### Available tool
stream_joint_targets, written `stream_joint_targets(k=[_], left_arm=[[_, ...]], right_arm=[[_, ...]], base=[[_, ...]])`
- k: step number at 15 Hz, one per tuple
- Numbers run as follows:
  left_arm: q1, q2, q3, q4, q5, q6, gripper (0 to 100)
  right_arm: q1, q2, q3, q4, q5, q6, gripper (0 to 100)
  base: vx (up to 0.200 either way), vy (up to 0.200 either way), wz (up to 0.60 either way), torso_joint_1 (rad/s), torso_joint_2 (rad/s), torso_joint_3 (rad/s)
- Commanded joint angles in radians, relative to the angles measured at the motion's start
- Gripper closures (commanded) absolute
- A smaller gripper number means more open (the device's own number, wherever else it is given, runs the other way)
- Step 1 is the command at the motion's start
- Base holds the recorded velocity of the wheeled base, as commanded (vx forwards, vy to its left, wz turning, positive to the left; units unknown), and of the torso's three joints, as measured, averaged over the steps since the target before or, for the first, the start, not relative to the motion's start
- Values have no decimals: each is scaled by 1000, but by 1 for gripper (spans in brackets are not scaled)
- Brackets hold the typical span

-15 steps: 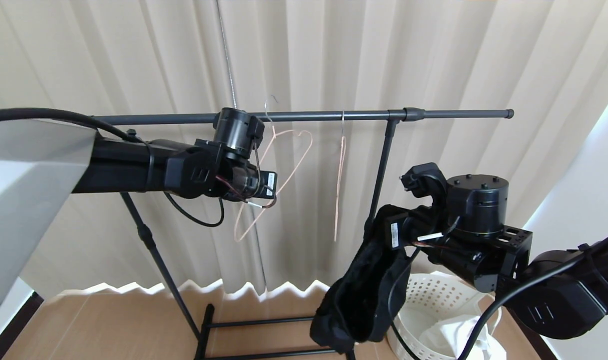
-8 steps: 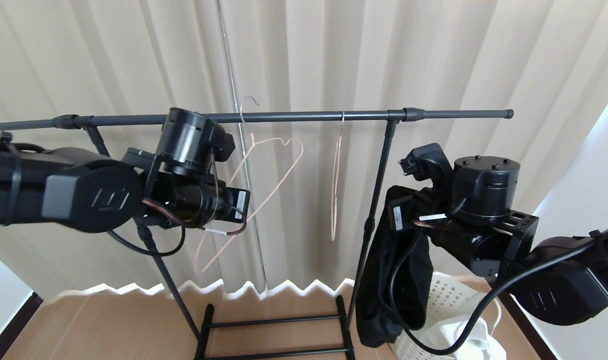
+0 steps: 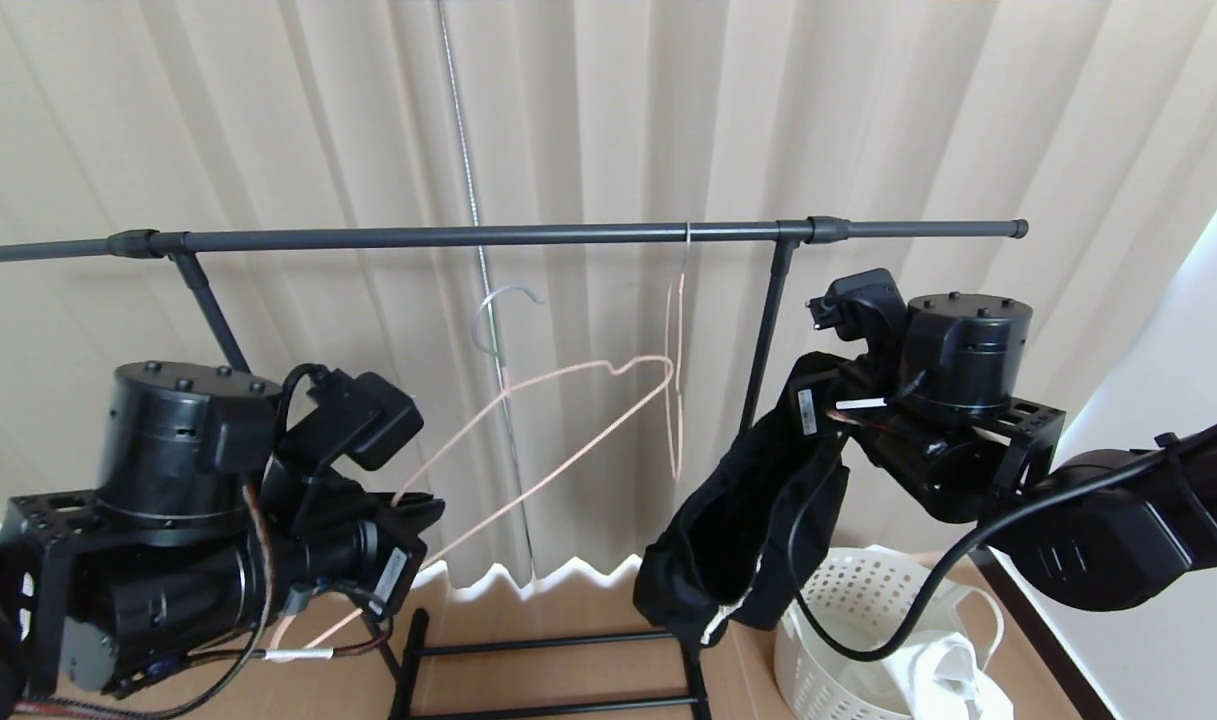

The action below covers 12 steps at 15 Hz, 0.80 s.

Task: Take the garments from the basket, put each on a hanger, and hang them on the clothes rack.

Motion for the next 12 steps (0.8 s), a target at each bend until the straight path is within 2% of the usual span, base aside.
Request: stream_joint_targets(k=[1, 3, 7, 12], left_arm=[[-4, -91, 69, -15, -35, 25, 100], [-4, -125, 100, -15, -92, 29, 100], [-47, -111, 107, -15, -129, 28, 100], [-117, -4, 67, -16, -120, 17, 100]], right_arm=[[-27, 9, -12, -1, -1, -2, 100], [-53, 26, -32, -1, -3, -3, 100], [-58, 48, -47, -10, -24, -3, 100], [-56, 48, -47, -14, -26, -2, 100]], base=[[0, 0, 0, 0, 0, 0], [0, 0, 0, 0, 0, 0], [0, 0, 0, 0, 0, 0], [0, 0, 0, 0, 0, 0]])
